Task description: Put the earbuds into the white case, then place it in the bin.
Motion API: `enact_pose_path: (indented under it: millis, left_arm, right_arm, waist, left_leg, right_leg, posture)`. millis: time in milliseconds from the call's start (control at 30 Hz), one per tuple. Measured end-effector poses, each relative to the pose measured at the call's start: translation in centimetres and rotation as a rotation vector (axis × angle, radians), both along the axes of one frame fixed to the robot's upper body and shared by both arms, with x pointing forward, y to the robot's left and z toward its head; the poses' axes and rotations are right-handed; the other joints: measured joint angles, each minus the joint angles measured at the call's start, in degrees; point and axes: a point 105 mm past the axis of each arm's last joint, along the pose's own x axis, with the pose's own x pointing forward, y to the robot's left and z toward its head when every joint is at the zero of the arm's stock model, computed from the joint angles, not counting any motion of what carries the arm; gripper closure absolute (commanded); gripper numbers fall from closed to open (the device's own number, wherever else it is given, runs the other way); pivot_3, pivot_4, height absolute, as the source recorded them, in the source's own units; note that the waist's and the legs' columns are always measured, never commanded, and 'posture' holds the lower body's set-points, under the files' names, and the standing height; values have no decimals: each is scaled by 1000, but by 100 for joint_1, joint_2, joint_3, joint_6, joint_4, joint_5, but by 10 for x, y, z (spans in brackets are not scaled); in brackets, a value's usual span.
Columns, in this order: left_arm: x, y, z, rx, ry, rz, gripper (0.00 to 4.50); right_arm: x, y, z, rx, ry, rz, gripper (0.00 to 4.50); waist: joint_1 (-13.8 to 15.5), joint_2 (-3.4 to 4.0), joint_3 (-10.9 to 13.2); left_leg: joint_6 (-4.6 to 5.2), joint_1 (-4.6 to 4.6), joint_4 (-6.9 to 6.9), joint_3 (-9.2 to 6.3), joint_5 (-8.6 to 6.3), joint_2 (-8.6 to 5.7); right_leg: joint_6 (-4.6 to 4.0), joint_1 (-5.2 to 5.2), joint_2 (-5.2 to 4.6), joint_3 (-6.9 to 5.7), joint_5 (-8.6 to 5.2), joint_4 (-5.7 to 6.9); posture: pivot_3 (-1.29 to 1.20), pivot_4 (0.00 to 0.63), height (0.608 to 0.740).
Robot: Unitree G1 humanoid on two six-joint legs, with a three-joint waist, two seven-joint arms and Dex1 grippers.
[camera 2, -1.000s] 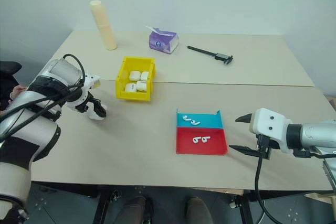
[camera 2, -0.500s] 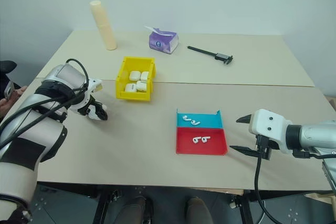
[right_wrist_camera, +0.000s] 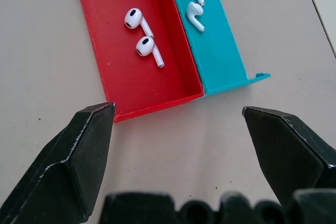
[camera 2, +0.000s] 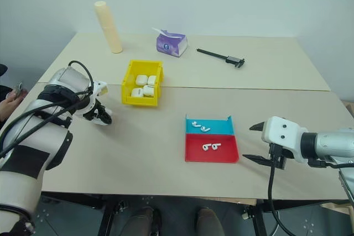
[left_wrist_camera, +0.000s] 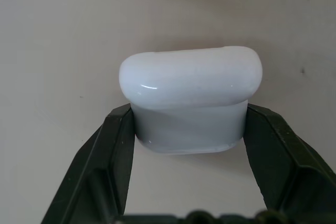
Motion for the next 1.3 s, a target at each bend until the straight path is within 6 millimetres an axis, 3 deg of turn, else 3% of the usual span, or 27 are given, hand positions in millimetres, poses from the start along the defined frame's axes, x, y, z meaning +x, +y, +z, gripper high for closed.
enact_pose_path:
  millis: [200, 367, 567, 767, 933, 1100, 1200, 1267, 1300]
  left_arm:
    - [5, -20, 50, -8, -179, -165, 1712]
    - [-20, -57, 66, -160, -343, -391, 1712]
    - [-60, -107, 62, -415, -718, -654, 1712]
    - [-92, -125, 56, -601, -1041, -766, 1712]
    - [-113, -135, 40, -669, -1245, -903, 1712]
    - [-124, -133, 8, -644, -1251, -1007, 1712]
    - [-136, -130, -4, -657, -1254, -1082, 1712]
    - [-141, -126, -9, -653, -1271, -1113, 1712]
    - [-141, -125, -12, -647, -1270, -1119, 1712]
  right_arm:
    - [-1, 0, 2, -4, 22, 3, 0]
    - [-3, 2, 15, -11, -12, 27, 0]
    - [-5, 21, 38, -17, -82, 131, 0]
    - [-4, 42, 55, -118, -85, 263, 0]
    - [0, 64, 43, -208, -4, 388, 0]
    - [11, 84, 31, -295, 20, 452, 0]
    - [17, 88, 20, -366, 50, 463, 510]
    - [18, 94, 14, -387, 53, 485, 1154]
    - [18, 96, 12, -395, 55, 495, 1154]
  waist:
    - [-29, 1, 0]
    - [-72, 5, -3]
    - [-100, 15, -9]
    - [-101, 21, -13]
    - [-93, 22, -17]
    - [-109, 30, -26]
    - [-108, 32, -26]
    - [-99, 32, -27]
    - [-96, 32, -27]
  left_leg:
    - [0, -1, -1, -5, 0, 2]
    - [-1, 14, 4, -16, 0, 4]
    - [-3, 47, 6, -12, 1, 6]
    - [-1, 59, 2, -8, 0, 6]
    - [1, 59, 1, -5, -1, 8]
    - [3, 49, 1, -3, -2, 9]
    - [3, 45, 0, 0, -2, 11]
    - [3, 47, 0, 0, -2, 12]
    - [3, 46, 0, 0, -2, 11]
  right_leg:
    - [0, -2, -1, 6, 0, -2]
    - [2, 0, -4, 20, -1, 24]
    - [-1, 20, -3, 30, -2, 37]
    - [-3, 30, -5, 32, -2, 32]
    - [-6, 27, -5, 32, 0, 27]
    - [-7, 12, -5, 33, -1, 30]
    - [-8, 7, -6, 32, -1, 30]
    - [-8, 9, -6, 30, -1, 30]
    - [-8, 9, -7, 30, -1, 31]
  posture:
    - [0, 150, 740]
    - [0, 150, 740]
    - [0, 150, 740]
    - [0, 150, 740]
    - [0, 150, 740]
    - [0, 150, 740]
    - [0, 150, 740]
    - [0, 150, 740]
    - [0, 150, 740]
